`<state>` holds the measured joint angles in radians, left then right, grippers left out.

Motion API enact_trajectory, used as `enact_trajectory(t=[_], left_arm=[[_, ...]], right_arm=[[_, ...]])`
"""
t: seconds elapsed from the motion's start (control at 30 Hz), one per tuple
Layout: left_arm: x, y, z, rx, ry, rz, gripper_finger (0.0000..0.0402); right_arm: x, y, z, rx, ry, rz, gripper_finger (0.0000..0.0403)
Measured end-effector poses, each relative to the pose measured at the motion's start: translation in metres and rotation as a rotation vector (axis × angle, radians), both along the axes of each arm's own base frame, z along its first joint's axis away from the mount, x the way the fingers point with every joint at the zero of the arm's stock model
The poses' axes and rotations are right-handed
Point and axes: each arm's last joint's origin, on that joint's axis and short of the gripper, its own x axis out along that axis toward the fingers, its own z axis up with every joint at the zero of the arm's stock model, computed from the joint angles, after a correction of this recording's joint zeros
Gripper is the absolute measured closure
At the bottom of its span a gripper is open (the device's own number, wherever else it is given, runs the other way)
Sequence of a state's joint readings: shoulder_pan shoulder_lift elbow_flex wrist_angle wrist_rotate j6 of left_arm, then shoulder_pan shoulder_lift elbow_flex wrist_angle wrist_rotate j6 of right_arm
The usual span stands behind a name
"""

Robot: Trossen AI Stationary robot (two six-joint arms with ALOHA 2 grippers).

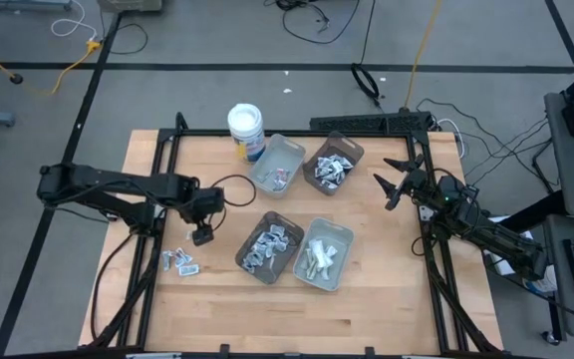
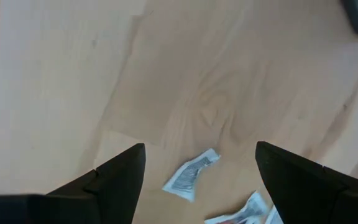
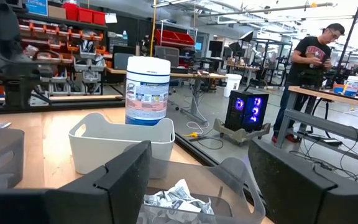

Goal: Pick & Place First Aid Supplies
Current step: Put the orange ointment pack into the top gray bin

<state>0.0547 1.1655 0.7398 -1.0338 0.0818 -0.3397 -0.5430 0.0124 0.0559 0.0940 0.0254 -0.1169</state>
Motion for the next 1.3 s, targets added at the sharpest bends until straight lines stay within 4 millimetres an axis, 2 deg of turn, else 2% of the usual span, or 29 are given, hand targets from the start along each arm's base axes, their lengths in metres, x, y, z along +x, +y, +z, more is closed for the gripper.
enact_trajectory(t=[0.37,0.63,0.83,1.03,1.3], left_arm=[[-0.006,0.000,-0.015,-0.062,0.051,0.466,0.0085],[-0.012,-0.002,-0.023,-0.140,0.132,0.866,0.0101],[-0.014,-0.005,-0.026,-0.162,0.174,1.084,0.0112],[-0.018,-0.011,-0.036,-0.171,0.222,1.253,0.0123],[-0.025,-0.017,-0.057,-0.176,0.214,1.333,0.0126]], right_arm=[[0.000,0.000,0.000,0.000,0.000,0.000,0.0140],[0.000,0.000,0.000,0.000,0.000,0.000,0.0140],[0.000,0.000,0.000,0.000,0.000,0.000,0.0140],[0.000,0.000,0.000,0.000,0.000,0.000,0.0140],[0.000,0.000,0.000,0.000,0.000,0.000,0.0140]])
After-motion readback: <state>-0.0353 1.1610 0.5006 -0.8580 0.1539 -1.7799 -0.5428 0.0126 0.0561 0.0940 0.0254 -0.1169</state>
